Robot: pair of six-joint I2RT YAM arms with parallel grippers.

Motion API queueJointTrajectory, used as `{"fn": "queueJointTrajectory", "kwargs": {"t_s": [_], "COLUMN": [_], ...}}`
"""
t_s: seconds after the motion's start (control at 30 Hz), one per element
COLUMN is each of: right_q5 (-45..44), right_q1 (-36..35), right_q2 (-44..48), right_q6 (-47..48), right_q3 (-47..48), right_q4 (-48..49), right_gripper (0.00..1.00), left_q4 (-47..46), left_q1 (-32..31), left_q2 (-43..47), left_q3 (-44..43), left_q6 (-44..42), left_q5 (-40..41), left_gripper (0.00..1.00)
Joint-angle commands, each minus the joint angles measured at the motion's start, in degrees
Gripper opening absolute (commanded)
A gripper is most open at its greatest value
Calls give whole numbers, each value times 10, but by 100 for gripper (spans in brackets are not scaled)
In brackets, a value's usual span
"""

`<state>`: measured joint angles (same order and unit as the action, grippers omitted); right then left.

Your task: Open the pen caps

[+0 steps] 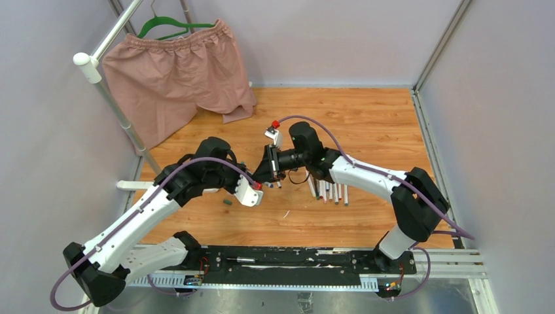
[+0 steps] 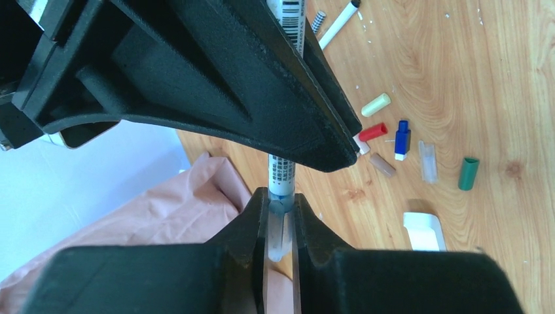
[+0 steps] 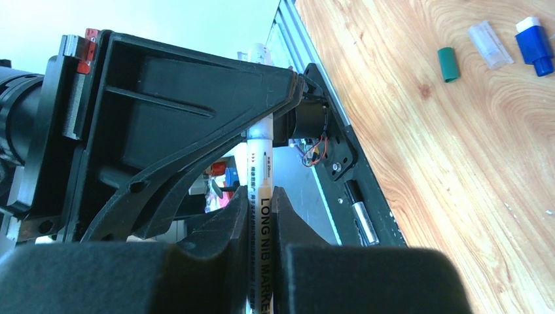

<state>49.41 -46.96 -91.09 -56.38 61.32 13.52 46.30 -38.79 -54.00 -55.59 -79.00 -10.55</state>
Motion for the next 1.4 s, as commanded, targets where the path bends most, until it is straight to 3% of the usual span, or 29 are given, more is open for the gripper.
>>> {"fn": "queueJointTrajectory", "kwargs": {"t_s": [0.0,0.17,0.47,0.63,0.73,1.1,1.37], "right_q5": [11,10,8,9,16,18,5], "right_q1": [-5,-5,-2,6,18,27,27], "right_q2": [10,30,61,161,199,248,268], "right_q6": [-14,-8,17,104,133,126,153], "right_q3": [-14,-38,-68,-88,-104,-163,-174], "right_q4": [22,18,-26,-202,-263,-277,-323], "right_gripper": [0,0,0,0,0,0,0], "left_q4": [1,-3,-3,-9,-25,-125,-156], "left_q1": [2,16,105,181,196,196,212], "left_q2": [-34,-45,-74,-99,-103,-121,-143], "left_q3": [-16,-17,-21,-24,-17,31,32], "left_q6": [18,15,-10,-54,-64,-72,-79], "left_q5": [43,41,23,17,26,163,219], "left_gripper": [0,0,0,0,0,0,0]}}
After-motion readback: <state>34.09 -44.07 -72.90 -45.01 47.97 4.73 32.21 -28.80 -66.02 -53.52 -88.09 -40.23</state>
